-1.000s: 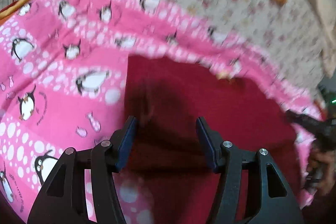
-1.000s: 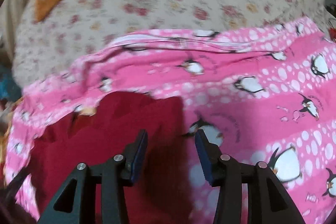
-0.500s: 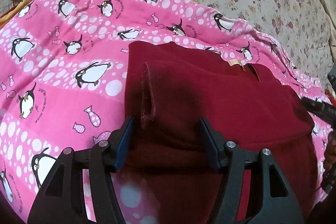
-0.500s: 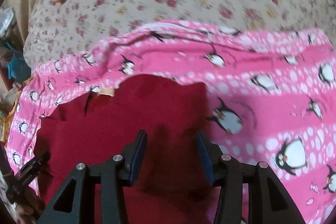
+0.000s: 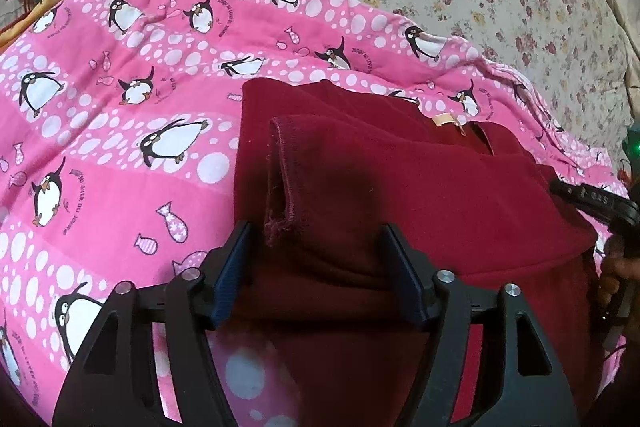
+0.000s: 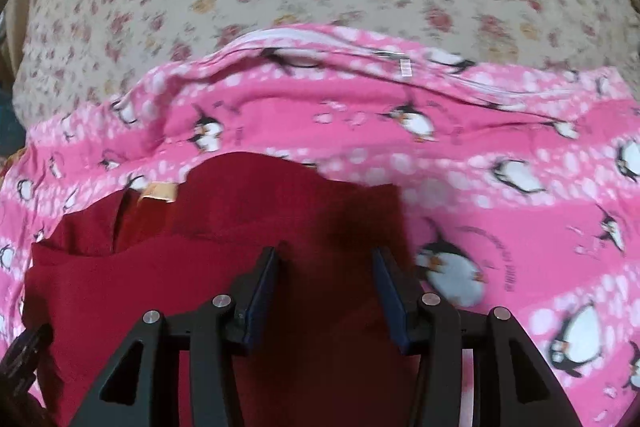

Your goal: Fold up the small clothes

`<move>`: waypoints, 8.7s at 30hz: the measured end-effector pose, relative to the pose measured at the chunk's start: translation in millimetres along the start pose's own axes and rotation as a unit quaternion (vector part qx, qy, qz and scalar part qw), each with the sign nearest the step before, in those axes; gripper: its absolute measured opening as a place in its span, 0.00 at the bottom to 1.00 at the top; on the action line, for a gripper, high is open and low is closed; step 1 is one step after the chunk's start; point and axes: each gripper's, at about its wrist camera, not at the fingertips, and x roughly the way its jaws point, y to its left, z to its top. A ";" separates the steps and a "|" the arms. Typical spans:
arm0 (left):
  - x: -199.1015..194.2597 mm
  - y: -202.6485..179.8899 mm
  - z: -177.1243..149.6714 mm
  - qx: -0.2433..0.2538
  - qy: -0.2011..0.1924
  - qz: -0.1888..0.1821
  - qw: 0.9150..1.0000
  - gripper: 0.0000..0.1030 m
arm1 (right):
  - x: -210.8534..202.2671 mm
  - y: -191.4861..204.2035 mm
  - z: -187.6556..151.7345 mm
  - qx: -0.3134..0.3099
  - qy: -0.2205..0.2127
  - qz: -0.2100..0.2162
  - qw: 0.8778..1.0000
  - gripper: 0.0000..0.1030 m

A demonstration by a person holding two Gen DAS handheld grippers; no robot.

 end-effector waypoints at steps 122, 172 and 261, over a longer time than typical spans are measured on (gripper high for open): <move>-26.0 30.0 73.7 -0.069 0.039 -0.161 0.984 0.09 | -51.5 -6.5 30.9 0.052 -0.007 0.247 0.967 0.12; -26.1 29.0 24.1 -0.047 0.056 -0.035 0.997 0.76 | -55.5 32.7 1.6 -0.059 0.041 0.082 0.994 0.49; -22.5 32.8 -1.9 -0.105 0.028 -0.179 0.978 0.38 | 1.9 316.3 -12.8 -0.316 0.104 0.139 0.933 0.37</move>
